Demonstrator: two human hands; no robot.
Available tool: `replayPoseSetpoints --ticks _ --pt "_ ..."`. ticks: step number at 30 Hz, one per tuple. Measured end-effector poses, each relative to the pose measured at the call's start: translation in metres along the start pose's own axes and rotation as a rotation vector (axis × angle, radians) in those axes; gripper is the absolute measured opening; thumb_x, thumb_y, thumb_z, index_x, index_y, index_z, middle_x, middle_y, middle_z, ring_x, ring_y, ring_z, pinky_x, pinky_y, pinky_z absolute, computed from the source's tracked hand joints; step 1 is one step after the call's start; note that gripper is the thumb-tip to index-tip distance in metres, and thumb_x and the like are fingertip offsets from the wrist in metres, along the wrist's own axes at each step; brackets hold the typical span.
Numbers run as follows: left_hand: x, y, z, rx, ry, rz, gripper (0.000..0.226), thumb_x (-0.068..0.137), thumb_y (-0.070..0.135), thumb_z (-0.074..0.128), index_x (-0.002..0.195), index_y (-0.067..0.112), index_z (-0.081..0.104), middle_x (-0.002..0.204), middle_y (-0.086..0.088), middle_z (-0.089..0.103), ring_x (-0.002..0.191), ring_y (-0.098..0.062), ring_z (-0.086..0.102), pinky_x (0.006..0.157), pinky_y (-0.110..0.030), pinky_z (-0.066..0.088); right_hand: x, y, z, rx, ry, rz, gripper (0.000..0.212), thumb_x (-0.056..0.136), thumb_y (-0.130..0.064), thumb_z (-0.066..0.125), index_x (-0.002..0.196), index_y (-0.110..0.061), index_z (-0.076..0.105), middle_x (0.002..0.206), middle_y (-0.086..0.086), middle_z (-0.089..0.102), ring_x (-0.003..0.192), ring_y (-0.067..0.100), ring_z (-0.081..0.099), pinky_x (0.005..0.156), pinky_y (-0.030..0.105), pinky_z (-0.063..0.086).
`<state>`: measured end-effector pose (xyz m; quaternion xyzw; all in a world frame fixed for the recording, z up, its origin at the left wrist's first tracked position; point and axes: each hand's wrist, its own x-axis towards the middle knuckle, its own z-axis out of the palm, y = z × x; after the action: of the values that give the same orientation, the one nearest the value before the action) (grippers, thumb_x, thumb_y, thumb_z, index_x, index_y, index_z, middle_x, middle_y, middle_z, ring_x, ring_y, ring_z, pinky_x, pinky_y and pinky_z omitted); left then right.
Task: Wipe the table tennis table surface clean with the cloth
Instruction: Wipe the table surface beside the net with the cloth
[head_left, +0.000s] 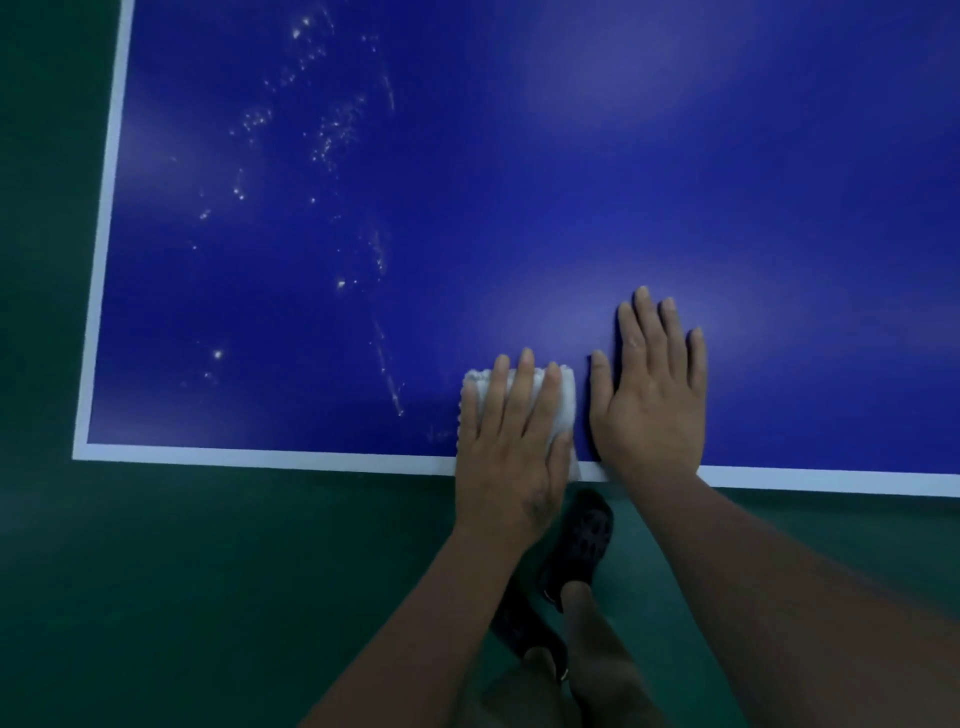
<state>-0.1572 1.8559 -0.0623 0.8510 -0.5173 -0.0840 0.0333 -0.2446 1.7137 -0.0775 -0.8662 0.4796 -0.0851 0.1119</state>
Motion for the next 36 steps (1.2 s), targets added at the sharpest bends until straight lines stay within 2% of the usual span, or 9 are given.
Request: replayPoseSetpoints --ticks 6,8,11,14,19,26,33,36 --pt "0.102 -0.049 -0.008 0.027 0.023 -0.002 0.066 0.114 0.051 0.015 0.171 0.019 0.008 0.178 -0.011 0.004 0.165 -0.032 -0.001 0.13 -0.06 0.006 0.0 0.0 0.004 0.0 0.012 0.001 0.061 0.112 -0.042 0.035 0.166 -0.013 0.034 0.177 0.001 0.023 0.165 0.021 0.013 0.134 0.049 0.007" --pt "0.116 -0.076 -0.01 0.003 0.016 -0.104 0.067 0.113 0.055 0.014 0.171 0.022 0.007 0.179 -0.008 0.003 0.165 -0.032 -0.003 0.13 -0.062 0.003 -0.001 0.0 0.003 -0.003 -0.001 0.006 0.062 0.112 -0.044 0.034 0.166 -0.014 0.033 0.177 0.0 0.022 0.165 0.02 0.011 0.134 0.049 0.006" --pt "0.092 -0.11 -0.011 -0.034 0.057 -0.322 0.063 0.114 0.053 0.015 0.171 0.027 0.008 0.179 -0.006 0.004 0.164 -0.033 -0.003 0.129 -0.067 0.003 0.0 0.0 0.002 -0.014 -0.017 0.01 0.063 0.113 -0.046 0.031 0.167 -0.015 0.031 0.178 -0.002 0.019 0.166 0.019 0.008 0.134 0.048 0.005" --pt "0.028 -0.106 -0.007 -0.049 0.071 -0.392 0.06 0.115 0.045 0.017 0.171 0.026 0.007 0.179 -0.006 0.003 0.164 -0.035 -0.002 0.128 -0.068 0.005 0.0 -0.002 0.002 -0.012 -0.012 0.013 0.063 0.113 -0.046 0.032 0.167 -0.014 0.032 0.178 -0.001 0.019 0.166 0.02 0.009 0.134 0.049 0.005" --pt "-0.051 -0.068 0.007 -0.064 0.029 -0.379 0.06 0.115 0.04 0.019 0.171 0.023 0.007 0.179 -0.008 -0.001 0.165 -0.033 -0.004 0.129 -0.065 0.006 0.0 -0.003 0.002 -0.008 -0.008 0.019 0.063 0.113 -0.046 0.032 0.166 -0.014 0.033 0.177 -0.001 0.021 0.165 0.02 0.009 0.134 0.049 0.006" --pt "0.015 -0.08 -0.002 -0.053 0.05 -0.362 0.06 0.115 0.045 0.013 0.171 0.023 0.009 0.178 -0.01 0.004 0.165 -0.032 -0.003 0.13 -0.063 0.004 -0.001 -0.001 0.004 -0.011 0.023 0.012 0.062 0.113 -0.046 0.034 0.165 -0.013 0.036 0.177 -0.001 0.023 0.165 0.02 0.012 0.134 0.049 0.007" --pt "-0.056 -0.046 0.005 -0.015 -0.037 -0.136 0.063 0.114 0.047 0.032 0.17 0.02 0.02 0.178 -0.011 0.01 0.165 -0.034 0.004 0.129 -0.064 0.012 -0.001 -0.002 0.004 0.009 0.028 0.009 0.061 0.113 -0.044 0.037 0.165 -0.011 0.036 0.177 0.002 0.024 0.165 0.023 0.013 0.134 0.051 0.008" --pt "-0.027 -0.058 0.003 0.022 -0.03 -0.117 0.059 0.116 0.041 0.024 0.17 0.018 0.017 0.178 -0.011 0.009 0.165 -0.034 0.002 0.128 -0.064 0.013 0.0 -0.003 0.003 0.011 0.021 0.008 0.062 0.113 -0.045 0.036 0.165 -0.011 0.036 0.177 0.001 0.023 0.165 0.022 0.012 0.134 0.05 0.008"
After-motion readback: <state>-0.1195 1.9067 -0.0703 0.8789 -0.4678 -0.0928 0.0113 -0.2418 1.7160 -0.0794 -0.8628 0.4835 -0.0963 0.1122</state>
